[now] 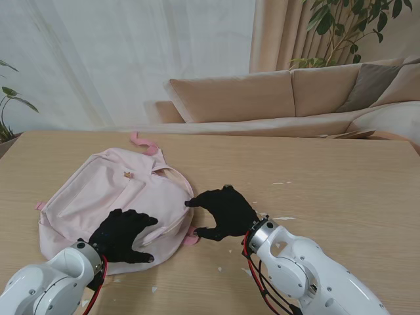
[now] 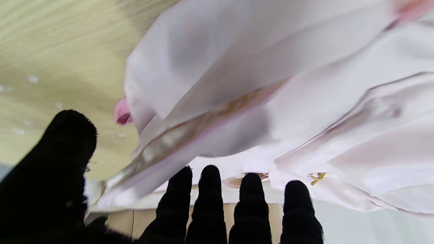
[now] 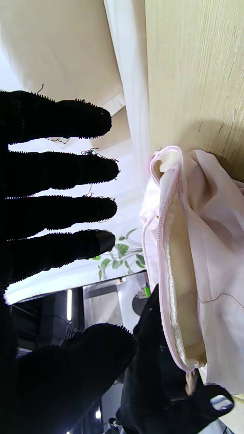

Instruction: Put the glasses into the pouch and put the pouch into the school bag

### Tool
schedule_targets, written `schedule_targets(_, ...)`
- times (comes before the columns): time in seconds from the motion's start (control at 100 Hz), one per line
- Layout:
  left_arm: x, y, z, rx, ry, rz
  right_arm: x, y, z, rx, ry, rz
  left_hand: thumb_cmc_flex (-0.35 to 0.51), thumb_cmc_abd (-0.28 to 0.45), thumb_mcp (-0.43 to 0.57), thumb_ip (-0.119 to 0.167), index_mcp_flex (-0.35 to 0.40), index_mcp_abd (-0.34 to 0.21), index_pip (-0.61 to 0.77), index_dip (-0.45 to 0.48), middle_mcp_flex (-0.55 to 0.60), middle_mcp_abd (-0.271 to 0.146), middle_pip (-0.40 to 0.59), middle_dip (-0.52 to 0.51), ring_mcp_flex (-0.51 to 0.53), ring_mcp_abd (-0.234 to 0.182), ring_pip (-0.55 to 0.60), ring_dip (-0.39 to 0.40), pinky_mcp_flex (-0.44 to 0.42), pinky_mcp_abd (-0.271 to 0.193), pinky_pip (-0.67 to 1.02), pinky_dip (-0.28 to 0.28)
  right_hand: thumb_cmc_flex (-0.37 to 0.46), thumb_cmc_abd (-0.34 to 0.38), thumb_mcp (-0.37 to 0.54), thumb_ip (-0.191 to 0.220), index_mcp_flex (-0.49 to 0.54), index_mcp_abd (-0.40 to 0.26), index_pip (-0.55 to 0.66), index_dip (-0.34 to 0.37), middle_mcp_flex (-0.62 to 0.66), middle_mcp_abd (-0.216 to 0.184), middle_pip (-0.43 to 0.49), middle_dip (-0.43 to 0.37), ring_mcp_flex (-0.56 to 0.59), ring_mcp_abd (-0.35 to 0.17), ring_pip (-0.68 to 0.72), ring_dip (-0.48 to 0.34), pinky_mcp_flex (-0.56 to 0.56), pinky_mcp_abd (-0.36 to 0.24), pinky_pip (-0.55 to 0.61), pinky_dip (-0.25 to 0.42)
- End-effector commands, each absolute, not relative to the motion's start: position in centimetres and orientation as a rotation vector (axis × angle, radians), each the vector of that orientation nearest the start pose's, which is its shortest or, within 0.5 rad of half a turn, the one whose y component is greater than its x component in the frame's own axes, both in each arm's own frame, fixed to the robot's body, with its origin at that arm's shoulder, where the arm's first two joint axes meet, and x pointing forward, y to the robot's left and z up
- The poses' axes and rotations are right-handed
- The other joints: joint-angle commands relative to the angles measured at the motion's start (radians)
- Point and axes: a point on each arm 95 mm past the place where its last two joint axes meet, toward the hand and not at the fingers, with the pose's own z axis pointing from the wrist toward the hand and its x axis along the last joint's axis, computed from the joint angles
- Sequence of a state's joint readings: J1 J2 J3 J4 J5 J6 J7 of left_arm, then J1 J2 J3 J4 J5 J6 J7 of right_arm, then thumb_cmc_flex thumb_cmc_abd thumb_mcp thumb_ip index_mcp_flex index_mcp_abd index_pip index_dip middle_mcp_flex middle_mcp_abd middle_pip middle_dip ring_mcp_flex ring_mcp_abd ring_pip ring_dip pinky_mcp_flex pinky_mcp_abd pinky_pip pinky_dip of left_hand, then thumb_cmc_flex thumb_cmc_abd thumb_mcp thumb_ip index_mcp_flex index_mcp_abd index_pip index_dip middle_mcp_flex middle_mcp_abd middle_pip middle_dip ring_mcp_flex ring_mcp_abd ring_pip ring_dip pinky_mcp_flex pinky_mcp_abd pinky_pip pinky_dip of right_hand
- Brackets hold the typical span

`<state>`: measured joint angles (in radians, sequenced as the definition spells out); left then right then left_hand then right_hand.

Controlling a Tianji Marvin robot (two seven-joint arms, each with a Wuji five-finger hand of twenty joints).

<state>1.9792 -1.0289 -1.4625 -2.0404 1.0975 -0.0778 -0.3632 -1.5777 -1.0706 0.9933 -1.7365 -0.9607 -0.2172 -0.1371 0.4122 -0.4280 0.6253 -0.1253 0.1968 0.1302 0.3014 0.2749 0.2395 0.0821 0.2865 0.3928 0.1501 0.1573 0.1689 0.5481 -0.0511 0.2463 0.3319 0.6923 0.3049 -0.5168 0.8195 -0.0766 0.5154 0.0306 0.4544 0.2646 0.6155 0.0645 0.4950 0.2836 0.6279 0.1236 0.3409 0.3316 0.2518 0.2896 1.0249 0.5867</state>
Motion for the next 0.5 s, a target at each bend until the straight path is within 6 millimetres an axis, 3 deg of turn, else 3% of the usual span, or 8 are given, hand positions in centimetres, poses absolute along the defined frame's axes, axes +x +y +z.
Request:
schedule_targets(0.0,28.9,2.2,-31.3,-1.249,1.867,-1.192,34.1,10.4,-30.8,0.945,1.683,1.936,0.018,-0.022,0.014,-0.017,-0.048,0.001,-0.075,-0.024,-0.046,-0.024,-0.038,-0.023,-0.051,-0.015,-0.043,-0.034,-0.008,-0.021,-0.079,-0.002,0.008,0.014,0.015,0.011,0.004,-0.018,-0.006,0.016,-0.013,-0.011,-0.001,0.004,0.004,-0.002,0.013,0.015,-0.008,-0.003,0.01,0.016)
schedule_targets(0.16,28.9,2.8,-32.8,-1.222,1.822,-1.12,34.1,10.5,-30.8,0.951,1.681,1.938,0.252,0.11,-0.005,0.064,-0.043,-0.052,-0.065,0.022,-0.048,-0.035,-0.064,-0.041,-0.065,0.005,-0.076,-0.058,-0.013,-0.029,-0.15,0.006,0.009,0.015,0.017,0.011,0.005,-0.015,-0.007,0.019,-0.013,-0.011,0.001,0.005,0.004,-0.001,0.015,0.015,-0.009,-0.003,0.01,0.017)
schedule_targets(0.24,29.3,2.9,-33.8,-1.268,1.763,-1.115,34.1,10.5,-30.7,0.946,1.678,1.94,0.444,0.191,-0.069,0.065,0.017,-0.096,0.003,0.021,0.01,-0.038,-0.047,-0.056,-0.035,0.037,-0.078,-0.074,0.001,-0.02,-0.162,-0.014,0.007,0.016,0.017,0.011,0.005,-0.017,-0.008,0.021,-0.012,-0.011,0.001,0.005,0.004,-0.002,0.015,0.016,-0.008,-0.003,0.01,0.017)
schedule_targets(0.28,29.6,3.0,-34.3,-1.29,1.737,-1.115,34.1,10.5,-30.7,0.946,1.674,1.941,0.554,0.246,-0.143,0.059,0.078,-0.117,0.052,0.013,0.042,-0.04,-0.04,-0.067,-0.013,0.052,-0.074,-0.078,0.022,-0.008,-0.16,-0.027,0.008,0.015,0.017,0.012,0.006,-0.017,-0.008,0.021,-0.012,-0.012,0.001,0.004,0.004,-0.001,0.015,0.016,-0.008,-0.003,0.01,0.018)
schedule_targets(0.33,30.0,3.1,-34.9,-1.342,1.708,-1.14,34.1,10.5,-30.6,0.949,1.67,1.943,0.748,0.35,-0.365,0.061,0.189,-0.149,0.12,0.009,0.098,-0.04,-0.025,-0.079,0.018,0.064,-0.063,-0.08,0.035,0.001,-0.164,-0.055,0.008,0.016,0.017,0.012,0.006,-0.017,-0.008,0.022,-0.012,-0.012,0.001,0.004,0.005,-0.002,0.016,0.016,-0.008,-0.003,0.01,0.018)
schedule_targets(0.35,30.1,3.0,-35.1,-1.372,1.695,-1.16,34.1,10.5,-30.6,0.95,1.668,1.943,0.759,0.356,-0.369,0.062,0.217,-0.15,0.132,0.013,0.114,-0.038,-0.02,-0.078,0.02,0.064,-0.062,-0.081,0.034,0.001,-0.165,-0.057,0.009,0.016,0.017,0.012,0.007,-0.016,-0.008,0.023,-0.013,-0.011,0.001,0.004,0.006,-0.003,0.016,0.017,-0.008,-0.003,0.01,0.018)
schedule_targets(0.37,30.2,3.0,-35.2,-1.403,1.684,-1.177,34.1,10.4,-30.6,0.95,1.668,1.943,0.849,0.378,-0.503,0.067,0.265,-0.144,0.147,0.031,0.151,-0.029,-0.016,-0.081,0.029,0.067,-0.06,-0.09,0.038,0.002,-0.162,-0.071,0.009,0.017,0.017,0.012,0.007,-0.016,-0.008,0.023,-0.011,-0.013,0.001,0.004,0.005,-0.002,0.016,0.017,-0.007,-0.003,0.011,0.018)
schedule_targets(0.49,30.5,2.5,-35.7,-1.507,1.667,-1.226,34.3,10.3,-30.6,0.954,1.665,1.938,0.879,0.332,-0.512,0.042,0.424,-0.081,0.179,0.035,0.38,0.056,0.034,-0.072,0.157,0.098,-0.016,-0.079,0.146,0.019,-0.118,-0.059,0.009,0.018,0.017,0.012,0.007,-0.015,-0.009,0.025,-0.012,-0.011,0.001,0.004,0.006,-0.001,0.017,0.017,-0.007,-0.003,0.011,0.019)
